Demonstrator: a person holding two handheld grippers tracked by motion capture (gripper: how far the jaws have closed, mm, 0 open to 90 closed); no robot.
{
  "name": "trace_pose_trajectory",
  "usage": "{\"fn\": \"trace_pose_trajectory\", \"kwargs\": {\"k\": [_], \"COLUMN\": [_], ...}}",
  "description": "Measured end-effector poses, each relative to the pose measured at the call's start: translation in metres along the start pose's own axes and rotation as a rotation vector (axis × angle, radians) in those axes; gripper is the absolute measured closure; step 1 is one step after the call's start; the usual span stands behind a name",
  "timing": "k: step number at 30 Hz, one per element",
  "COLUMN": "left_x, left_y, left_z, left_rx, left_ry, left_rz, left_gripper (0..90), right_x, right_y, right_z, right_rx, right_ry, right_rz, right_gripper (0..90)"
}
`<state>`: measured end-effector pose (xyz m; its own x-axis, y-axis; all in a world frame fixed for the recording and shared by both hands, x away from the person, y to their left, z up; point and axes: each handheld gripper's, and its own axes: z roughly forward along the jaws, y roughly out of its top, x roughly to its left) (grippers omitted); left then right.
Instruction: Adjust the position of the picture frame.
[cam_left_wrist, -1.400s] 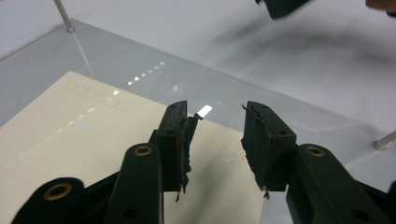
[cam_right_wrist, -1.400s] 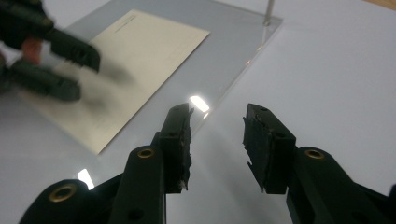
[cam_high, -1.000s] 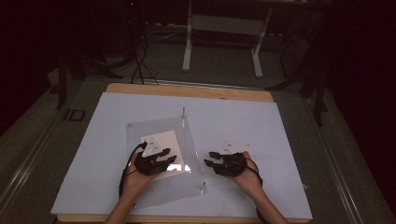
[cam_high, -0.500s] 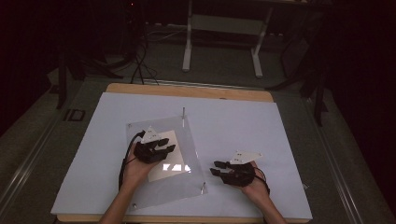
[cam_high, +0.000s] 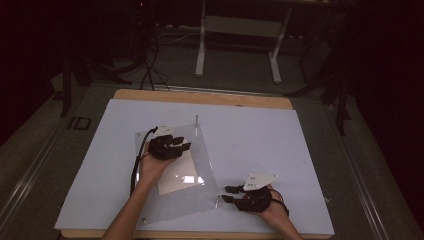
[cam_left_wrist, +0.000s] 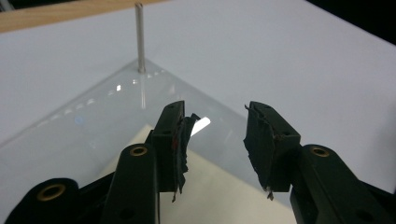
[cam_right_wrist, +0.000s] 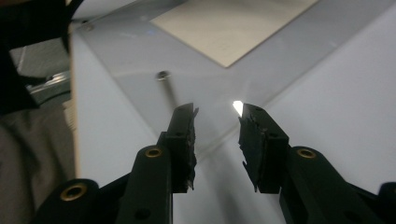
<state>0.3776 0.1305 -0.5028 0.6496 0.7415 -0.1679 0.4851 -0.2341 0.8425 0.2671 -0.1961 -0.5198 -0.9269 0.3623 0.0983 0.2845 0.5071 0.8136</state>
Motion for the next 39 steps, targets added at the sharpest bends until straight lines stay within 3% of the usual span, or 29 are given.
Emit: {"fn": "trace_pose_trajectory", "kwargs": {"k": [5, 9, 13, 14, 15, 16, 17, 19, 24, 30, 32, 36, 39], "left_x": [0.005, 0.006, 0.01, 0.011, 0.011, 0.012, 0.012, 0.012, 0.011, 0.017, 0.02, 0.028, 0.035], "left_y": [0.008, 0.012, 0.016, 0.016, 0.016, 0.016, 0.017, 0.017, 0.02, 0.029, 0.031, 0.035, 0.039], "left_z": [0.007, 0.01, 0.017, 0.019, 0.021, 0.027, 0.03, 0.033, 0.045, 0.068, 0.076, 0.091, 0.104], "left_rx": [0.001, 0.002, 0.005, 0.001, -0.003, 0.011, 0.025, 0.031, 0.032, 0.017, 0.023, 0.025, 0.052], "left_ry": [0.006, 0.019, 0.038, 0.044, 0.048, 0.05, 0.05, 0.051, 0.064, 0.116, 0.148, 0.153, 0.186], "left_rz": [-0.004, 0.004, -0.004, -0.004, -0.001, 0.0, 0.01, 0.014, 0.031, 0.039, 0.031, 0.009, -0.007], "left_gripper": [56.8, 55.0, 54.6, 54.5, 54.5, 54.5, 54.2, 53.9, 53.3, 53.5, 53.5, 53.5, 54.4], "right_x": [0.008, 0.011, 0.012, 0.014, 0.014, 0.016, 0.018, 0.02, 0.023, 0.029, 0.028, 0.027, 0.028], "right_y": [-0.001, 0.0, 0.005, 0.006, 0.006, 0.006, 0.005, 0.005, 0.003, 0.004, 0.004, 0.003, 0.003], "right_z": [0.004, 0.008, 0.02, 0.025, 0.025, 0.029, 0.029, 0.029, 0.03, 0.03, 0.03, 0.031, 0.03], "right_rx": [0.014, 0.008, 0.007, 0.008, 0.008, 0.009, 0.002, 0.003, -0.016, -0.014, -0.015, -0.022, -0.02], "right_ry": [0.063, 0.077, 0.057, 0.039, 0.039, 0.026, 0.027, 0.008, -0.023, -0.06, -0.058, -0.049, -0.052], "right_rz": [-0.038, -0.051, -0.038, -0.044, -0.044, -0.044, -0.048, -0.062, -0.037, -0.055, -0.055, -0.047, -0.053], "right_gripper": [64.1, 63.9, 66.5, 72.6, 72.6, 81.1, 82.8, 83.2, 81.1, 84.7, 84.6, 84.4, 84.5]}}
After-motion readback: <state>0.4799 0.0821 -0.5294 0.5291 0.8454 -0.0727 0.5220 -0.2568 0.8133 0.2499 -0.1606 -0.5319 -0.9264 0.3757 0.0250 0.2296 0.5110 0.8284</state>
